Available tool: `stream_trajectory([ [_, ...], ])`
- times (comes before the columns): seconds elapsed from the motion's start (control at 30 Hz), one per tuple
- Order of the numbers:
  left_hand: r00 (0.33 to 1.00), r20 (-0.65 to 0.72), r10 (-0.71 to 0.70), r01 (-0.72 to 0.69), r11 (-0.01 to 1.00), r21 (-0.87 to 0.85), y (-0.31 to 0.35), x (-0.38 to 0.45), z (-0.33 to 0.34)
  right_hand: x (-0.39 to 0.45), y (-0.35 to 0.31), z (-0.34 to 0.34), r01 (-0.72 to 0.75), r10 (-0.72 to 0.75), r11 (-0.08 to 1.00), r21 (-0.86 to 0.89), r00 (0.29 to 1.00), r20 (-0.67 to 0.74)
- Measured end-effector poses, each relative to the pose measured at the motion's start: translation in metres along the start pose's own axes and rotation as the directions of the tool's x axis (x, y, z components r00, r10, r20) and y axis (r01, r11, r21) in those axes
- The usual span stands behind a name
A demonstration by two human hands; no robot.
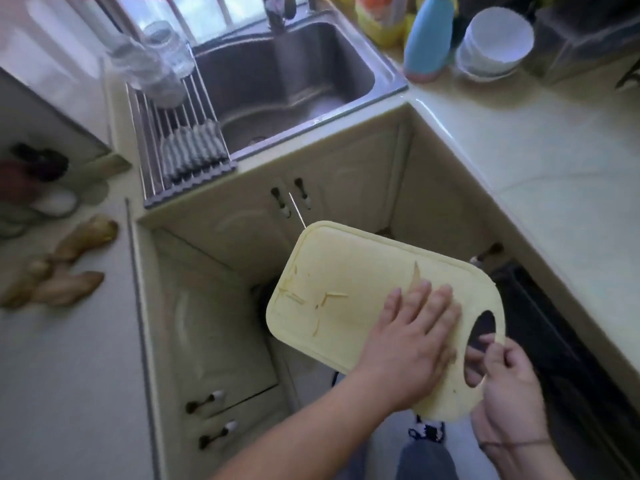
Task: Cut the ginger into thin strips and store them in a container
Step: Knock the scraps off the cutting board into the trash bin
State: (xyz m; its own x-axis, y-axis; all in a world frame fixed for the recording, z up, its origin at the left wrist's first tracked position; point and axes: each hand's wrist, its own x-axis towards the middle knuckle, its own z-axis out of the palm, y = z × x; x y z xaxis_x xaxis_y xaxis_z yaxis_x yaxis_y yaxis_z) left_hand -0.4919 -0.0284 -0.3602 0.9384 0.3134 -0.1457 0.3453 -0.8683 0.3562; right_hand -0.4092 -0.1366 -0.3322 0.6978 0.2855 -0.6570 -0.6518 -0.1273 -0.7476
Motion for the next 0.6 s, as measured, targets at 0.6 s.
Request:
stream_trajectory([
  [0.6,0.987,0.054,-0.151,0.160,0.952,-0.261,-0.197,-0.011,0.119,0.108,0.131,0.120,-0.022,0.003,0.972,-0.232,0.997,-0.081],
])
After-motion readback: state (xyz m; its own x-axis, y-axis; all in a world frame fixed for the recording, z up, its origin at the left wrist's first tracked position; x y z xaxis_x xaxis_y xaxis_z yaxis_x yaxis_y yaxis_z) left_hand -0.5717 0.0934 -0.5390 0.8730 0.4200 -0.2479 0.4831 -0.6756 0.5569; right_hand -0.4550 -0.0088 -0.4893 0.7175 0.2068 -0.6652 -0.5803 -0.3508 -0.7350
